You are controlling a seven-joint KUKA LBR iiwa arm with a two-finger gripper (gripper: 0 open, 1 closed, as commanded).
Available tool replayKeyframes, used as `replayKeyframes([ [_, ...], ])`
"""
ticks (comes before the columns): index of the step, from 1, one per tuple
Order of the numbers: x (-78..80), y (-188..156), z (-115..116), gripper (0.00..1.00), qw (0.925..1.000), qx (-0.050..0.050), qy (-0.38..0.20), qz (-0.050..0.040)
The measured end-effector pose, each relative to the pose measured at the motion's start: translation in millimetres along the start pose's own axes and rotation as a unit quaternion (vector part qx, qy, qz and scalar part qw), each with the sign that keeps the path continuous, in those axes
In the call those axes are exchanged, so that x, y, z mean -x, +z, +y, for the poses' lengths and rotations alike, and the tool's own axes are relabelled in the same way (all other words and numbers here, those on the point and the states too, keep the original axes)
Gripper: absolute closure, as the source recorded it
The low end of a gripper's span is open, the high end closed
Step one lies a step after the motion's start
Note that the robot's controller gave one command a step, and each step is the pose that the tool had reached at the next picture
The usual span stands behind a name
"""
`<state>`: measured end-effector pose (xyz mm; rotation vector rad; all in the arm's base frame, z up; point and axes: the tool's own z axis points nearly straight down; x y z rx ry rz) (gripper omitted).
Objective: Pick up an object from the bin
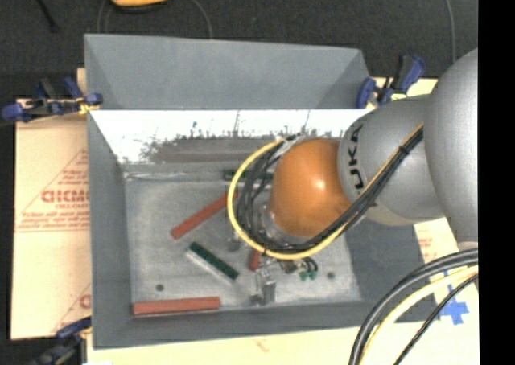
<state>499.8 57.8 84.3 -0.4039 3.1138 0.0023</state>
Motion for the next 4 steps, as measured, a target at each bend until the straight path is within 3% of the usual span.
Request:
replayKeyframes([
  [1, 0.0, 0, 0, 0.00, 1.0000, 0.000, 0.000, 0.0000],
  [2, 26.3, 11, 41, 1.00, 0.9986, 0.000, 0.053, -0.0019],
  [3, 26.3, 11, 41, 1.00, 0.9986, 0.000, 0.053, -0.0020],
  [4, 24.5, -137, 33, 1.00, 0.9995, -0.001, 0.030, -0.0014],
])
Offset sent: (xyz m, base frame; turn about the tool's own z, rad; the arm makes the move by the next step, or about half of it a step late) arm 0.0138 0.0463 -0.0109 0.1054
